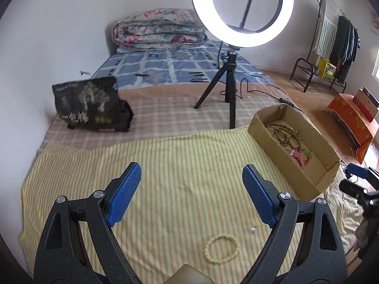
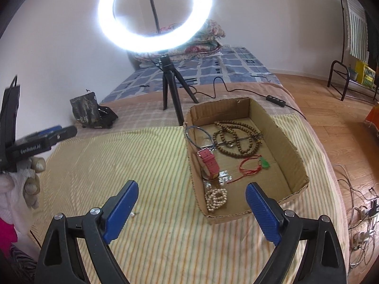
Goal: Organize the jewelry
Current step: 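Move the left tool to the cream bead bracelet while the right tool approaches the second pearl earring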
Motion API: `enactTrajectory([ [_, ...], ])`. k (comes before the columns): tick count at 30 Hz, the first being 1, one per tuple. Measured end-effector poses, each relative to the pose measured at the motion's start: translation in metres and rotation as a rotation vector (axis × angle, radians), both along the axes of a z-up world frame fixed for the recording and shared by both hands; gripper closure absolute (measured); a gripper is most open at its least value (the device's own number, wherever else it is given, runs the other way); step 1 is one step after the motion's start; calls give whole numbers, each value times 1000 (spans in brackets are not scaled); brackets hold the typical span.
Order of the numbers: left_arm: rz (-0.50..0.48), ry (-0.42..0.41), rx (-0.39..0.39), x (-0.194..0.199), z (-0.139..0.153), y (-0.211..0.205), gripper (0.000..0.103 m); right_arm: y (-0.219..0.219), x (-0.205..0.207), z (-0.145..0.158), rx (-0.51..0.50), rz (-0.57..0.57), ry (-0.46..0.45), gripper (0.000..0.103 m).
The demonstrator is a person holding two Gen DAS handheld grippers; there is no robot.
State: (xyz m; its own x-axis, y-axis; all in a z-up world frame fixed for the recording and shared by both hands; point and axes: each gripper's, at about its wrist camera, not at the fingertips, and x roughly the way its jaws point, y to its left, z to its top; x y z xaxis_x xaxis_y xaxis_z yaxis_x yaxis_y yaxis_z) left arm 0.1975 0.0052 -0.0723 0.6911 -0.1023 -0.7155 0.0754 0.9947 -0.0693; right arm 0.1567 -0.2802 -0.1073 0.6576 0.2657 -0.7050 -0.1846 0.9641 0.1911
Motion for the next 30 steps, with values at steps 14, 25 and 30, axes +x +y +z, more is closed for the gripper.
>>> enactTrajectory([
  [14, -66, 89, 49, -44, -56, 12, 13, 42, -6, -21, 1, 111, 35, 11],
  [25, -132, 129, 69, -53, -83, 0, 27, 86, -9, -58, -76, 263, 85, 33],
  [30, -147, 155, 54, -53, -94, -2, 33, 100, -6, -72, -98, 327, 112, 40],
])
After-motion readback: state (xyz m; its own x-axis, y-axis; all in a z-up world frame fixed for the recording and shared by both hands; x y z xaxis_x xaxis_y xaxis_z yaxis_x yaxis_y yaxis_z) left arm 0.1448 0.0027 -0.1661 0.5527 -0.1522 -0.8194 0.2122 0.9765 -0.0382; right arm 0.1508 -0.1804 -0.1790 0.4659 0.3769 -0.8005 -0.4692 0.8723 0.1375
